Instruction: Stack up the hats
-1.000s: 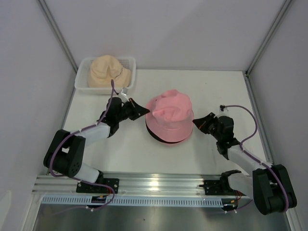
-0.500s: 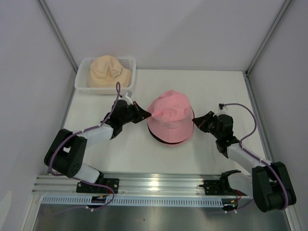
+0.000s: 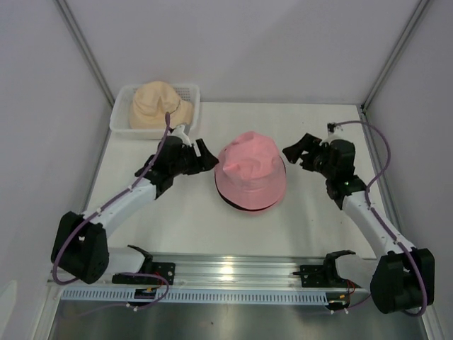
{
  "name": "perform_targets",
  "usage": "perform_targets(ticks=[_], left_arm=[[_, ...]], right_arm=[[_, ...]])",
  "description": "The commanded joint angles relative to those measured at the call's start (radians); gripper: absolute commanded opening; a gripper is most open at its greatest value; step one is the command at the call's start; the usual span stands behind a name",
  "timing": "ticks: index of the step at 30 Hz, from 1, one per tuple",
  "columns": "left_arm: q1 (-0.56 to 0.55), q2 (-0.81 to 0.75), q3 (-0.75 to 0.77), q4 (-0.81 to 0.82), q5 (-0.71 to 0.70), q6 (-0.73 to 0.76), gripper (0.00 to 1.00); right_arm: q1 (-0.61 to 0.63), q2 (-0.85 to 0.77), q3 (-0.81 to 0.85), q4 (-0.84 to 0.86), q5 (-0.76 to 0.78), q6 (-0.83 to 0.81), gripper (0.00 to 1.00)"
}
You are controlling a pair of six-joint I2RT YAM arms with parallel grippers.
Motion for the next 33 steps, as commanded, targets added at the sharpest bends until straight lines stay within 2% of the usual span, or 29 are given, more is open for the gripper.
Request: perform_targets(ticks=[1,2,4,7,8,9,10,11,14,15,16,17,19,20,22,24,29,33], left_arm=[[0.036,-0.109,0.157,-0.098,-0.103,0.115,0.81],[0.057,-0.115,0.178,-0.106,-0.125,0.121,0.81],[0.138,-0.114,0.267,-0.109,-0.131,0.134,0.81],[0.24,-0.013,0.413,-0.127,-0.125,0.186,0.84],[0.255,0.021,0.453,-0.15,-0.143,0.209,0.87],[0.278,0.062,0.535,-0.21,-0.225,0.227,0.99],[0.29,0.105,0.629,-0.248,-0.258,0.256,1.0],[0.306,0.196,0.671,-0.278,-0.28,0.27,0.99],[0.369,0.344,0.914,-0.345,-0.304,0.313,0.99],[0.395,0.451,0.954,-0.361,-0.301,0.328,1.0],[0.405,0.505,0.997,-0.397,-0.28,0.362,0.99],[0.416,0.56,1.139,-0.42,-0.258,0.379,0.99],[0.429,0.718,1.227,-0.494,-0.24,0.407,1.0],[0.429,0.766,1.36,-0.517,-0.243,0.413,0.99],[0.429,0.881,1.465,-0.551,-0.249,0.419,0.99],[0.429,0.926,1.513,-0.556,-0.255,0.415,0.99],[0.429,0.961,1.479,-0.481,-0.199,0.421,0.99],[0.429,0.993,1.481,-0.474,-0.169,0.428,0.94]], right_arm=[[-0.06,-0.038,0.204,-0.208,-0.036,-0.117,0.91],[-0.072,-0.036,0.242,-0.236,-0.027,-0.135,0.99],[-0.118,-0.032,0.327,-0.27,-0.016,-0.149,0.99],[-0.155,-0.015,0.368,-0.233,0.028,-0.169,0.99],[-0.162,-0.004,0.376,-0.222,0.037,-0.171,0.99],[-0.17,0.005,0.384,-0.198,0.037,-0.168,0.99],[-0.176,0.025,0.39,-0.182,0.037,-0.166,0.99],[-0.178,0.036,0.39,-0.164,0.036,-0.158,0.99],[-0.179,0.085,0.388,-0.098,0.036,-0.142,0.99],[-0.179,0.098,0.39,-0.092,0.033,-0.138,0.99],[-0.184,0.115,0.395,-0.092,0.031,-0.123,0.99],[-0.184,0.149,0.405,-0.077,0.022,-0.112,1.0],[-0.186,0.183,0.411,-0.031,0.001,-0.096,0.99],[-0.186,0.218,0.422,-0.024,-0.006,-0.091,1.0],[-0.184,0.25,0.439,-0.023,-0.007,-0.086,0.99],[-0.208,0.29,0.463,-0.023,-0.007,-0.085,0.99],[-0.216,0.347,0.488,0.0,-0.013,-0.082,1.0],[-0.224,0.404,0.52,0.002,-0.035,-0.076,1.0]])
